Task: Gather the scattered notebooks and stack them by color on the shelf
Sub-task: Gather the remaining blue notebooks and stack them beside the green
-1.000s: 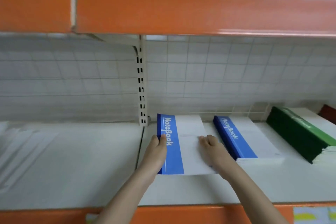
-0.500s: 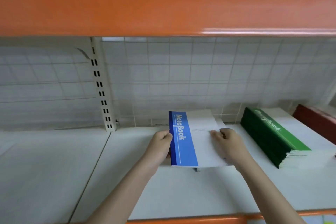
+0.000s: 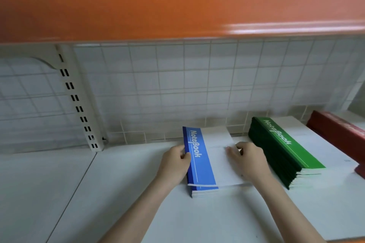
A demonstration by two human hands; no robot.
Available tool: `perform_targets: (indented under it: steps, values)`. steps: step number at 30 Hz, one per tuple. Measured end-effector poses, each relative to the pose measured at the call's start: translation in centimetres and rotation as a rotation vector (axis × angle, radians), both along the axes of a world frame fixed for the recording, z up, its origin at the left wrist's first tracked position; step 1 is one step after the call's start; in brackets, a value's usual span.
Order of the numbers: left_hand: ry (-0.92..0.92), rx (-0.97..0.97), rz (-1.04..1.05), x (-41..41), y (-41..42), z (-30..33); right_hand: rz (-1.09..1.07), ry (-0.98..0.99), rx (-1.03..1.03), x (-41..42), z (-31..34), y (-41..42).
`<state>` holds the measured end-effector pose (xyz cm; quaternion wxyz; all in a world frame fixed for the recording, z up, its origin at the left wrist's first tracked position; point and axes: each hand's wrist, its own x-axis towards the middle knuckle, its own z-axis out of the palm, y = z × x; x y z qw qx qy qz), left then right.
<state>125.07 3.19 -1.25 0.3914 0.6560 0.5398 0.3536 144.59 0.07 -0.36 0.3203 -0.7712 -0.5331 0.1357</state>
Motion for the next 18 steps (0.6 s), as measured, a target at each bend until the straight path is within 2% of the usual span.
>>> perform_targets:
  steps: [6,18]
  values:
    - [0.137,0.049,0.024,0.1,0.4,-0.8,0.015,-0.062,-0.012,0.3,-0.6,-0.1]
    - [0.260,0.132,0.021,0.2,0.8,-1.4,-0.016,-0.200,-0.041,0.4,-1.4,0.3]
